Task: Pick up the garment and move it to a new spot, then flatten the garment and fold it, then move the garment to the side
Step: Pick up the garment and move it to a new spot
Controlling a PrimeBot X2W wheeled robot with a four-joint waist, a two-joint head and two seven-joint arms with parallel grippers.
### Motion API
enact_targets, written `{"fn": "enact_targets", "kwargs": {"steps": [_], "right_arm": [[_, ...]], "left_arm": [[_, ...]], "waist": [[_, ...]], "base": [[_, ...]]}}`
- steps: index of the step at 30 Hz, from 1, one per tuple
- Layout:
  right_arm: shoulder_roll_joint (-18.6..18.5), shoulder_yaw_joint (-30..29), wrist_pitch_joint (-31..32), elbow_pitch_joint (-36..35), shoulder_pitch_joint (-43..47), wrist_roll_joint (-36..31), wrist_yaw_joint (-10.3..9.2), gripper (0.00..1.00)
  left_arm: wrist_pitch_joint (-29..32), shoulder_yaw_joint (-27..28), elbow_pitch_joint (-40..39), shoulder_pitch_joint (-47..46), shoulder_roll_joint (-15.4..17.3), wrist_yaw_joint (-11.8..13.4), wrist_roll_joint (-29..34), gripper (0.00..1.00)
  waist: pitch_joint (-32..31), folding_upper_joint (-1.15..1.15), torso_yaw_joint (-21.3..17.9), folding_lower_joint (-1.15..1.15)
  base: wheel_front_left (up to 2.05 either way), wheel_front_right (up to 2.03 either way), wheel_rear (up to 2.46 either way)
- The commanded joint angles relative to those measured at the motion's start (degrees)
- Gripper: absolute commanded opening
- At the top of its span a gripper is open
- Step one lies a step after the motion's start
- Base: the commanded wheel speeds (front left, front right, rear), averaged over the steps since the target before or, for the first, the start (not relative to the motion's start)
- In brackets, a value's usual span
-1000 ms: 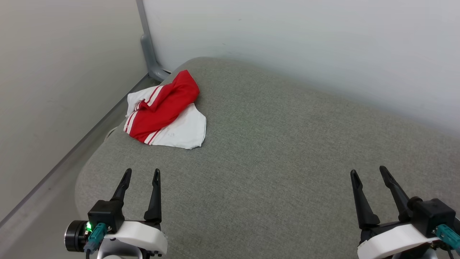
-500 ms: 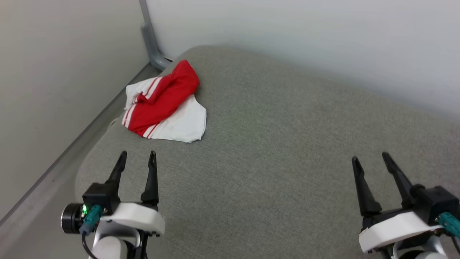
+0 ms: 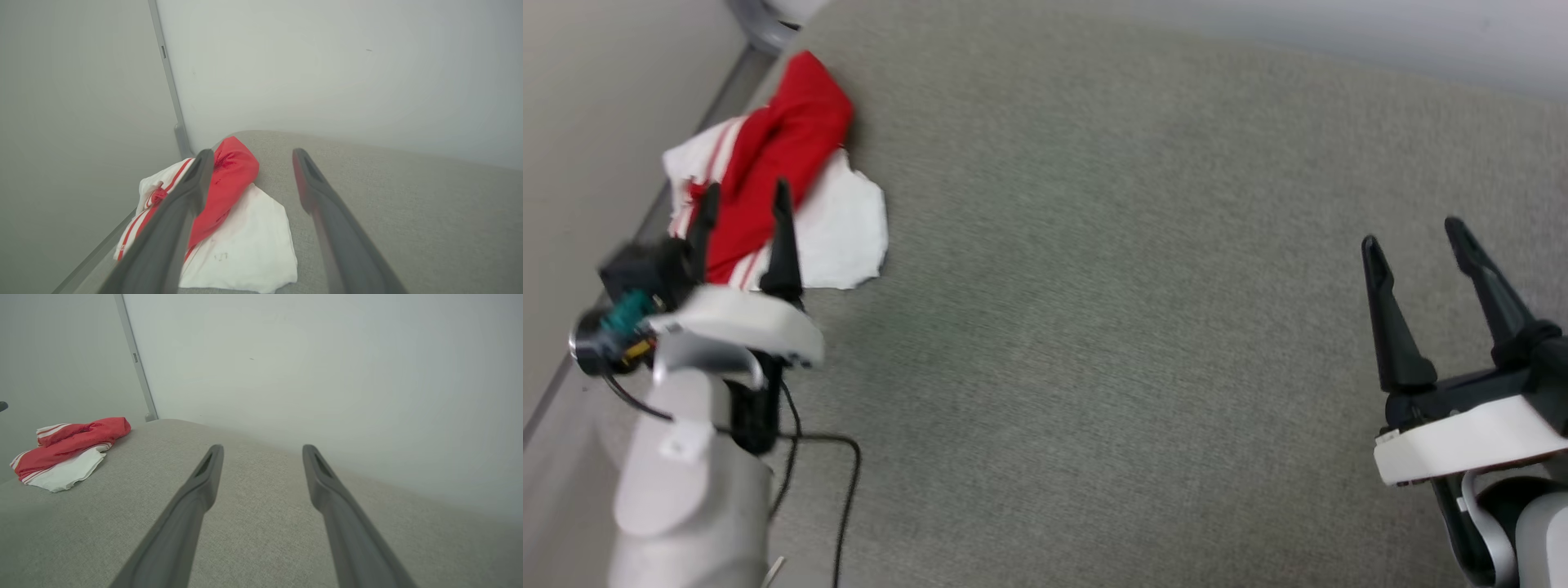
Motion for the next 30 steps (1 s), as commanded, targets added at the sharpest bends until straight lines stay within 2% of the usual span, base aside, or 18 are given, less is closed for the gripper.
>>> {"fn": "enact_targets", "kwargs": {"steps": [1, 4, 8, 15, 20, 25, 30], "right_arm": [[-0.4, 0.1, 0.3, -0.8, -1.4, 0.0, -0.01, 1.00], [-0.7, 0.3, 0.5, -2.0, -3.1, 0.2, -0.01, 1.00], [-1.0, 0.5, 0.9, -3.8, -5.0, 0.1, -0.01, 1.00], [-1.1, 0.7, 0.8, -5.6, -7.6, 0.3, -0.01, 1.00], [-0.8, 1.0, 0.4, -5.3, -8.7, 0.5, -0.01, 1.00], [-0.7, 1.3, -0.1, -4.9, -9.6, 0.9, -0.01, 1.00], [-0.7, 1.3, -0.3, -4.7, -9.9, 1.1, -0.01, 1.00]], "left_arm": [[0.9, 0.4, 1.4, -2.6, 1.2, -0.2, -0.7, 1.00], [3.4, 1.5, 4.7, -8.2, 4.2, -0.9, -3.2, 1.00], [9.6, 2.3, 8.1, -14.7, 9.1, -1.3, -6.1, 1.00], [28.7, 1.6, 14.0, -22.0, 17.9, -1.6, -12.1, 1.00], [40.1, 1.5, 16.8, -23.5, 22.2, -1.5, -17.0, 1.00], [48.0, 2.3, 20.7, -21.9, 24.4, -1.1, -19.4, 1.00], [54.4, 2.8, 25.7, -18.8, 22.8, 0.0, -21.7, 1.00]], "waist": [[4.9, 0.00, -3.9, -0.01], [7.9, 0.00, -5.7, -0.01], [11.6, 0.00, -7.7, -0.01], [16.8, 0.00, -10.3, -0.01], [19.5, 0.00, -11.5, -0.01], [21.2, 0.00, -12.5, -0.01], [21.7, 0.00, -13.1, -0.01]], "base": [[0.00, 0.00, 0.00], [0.00, 0.00, 0.00], [0.00, 0.00, 0.00], [0.00, 0.00, 0.00], [0.00, 0.00, 0.00], [0.00, 0.00, 0.00], [0.00, 0.00, 0.00]]}}
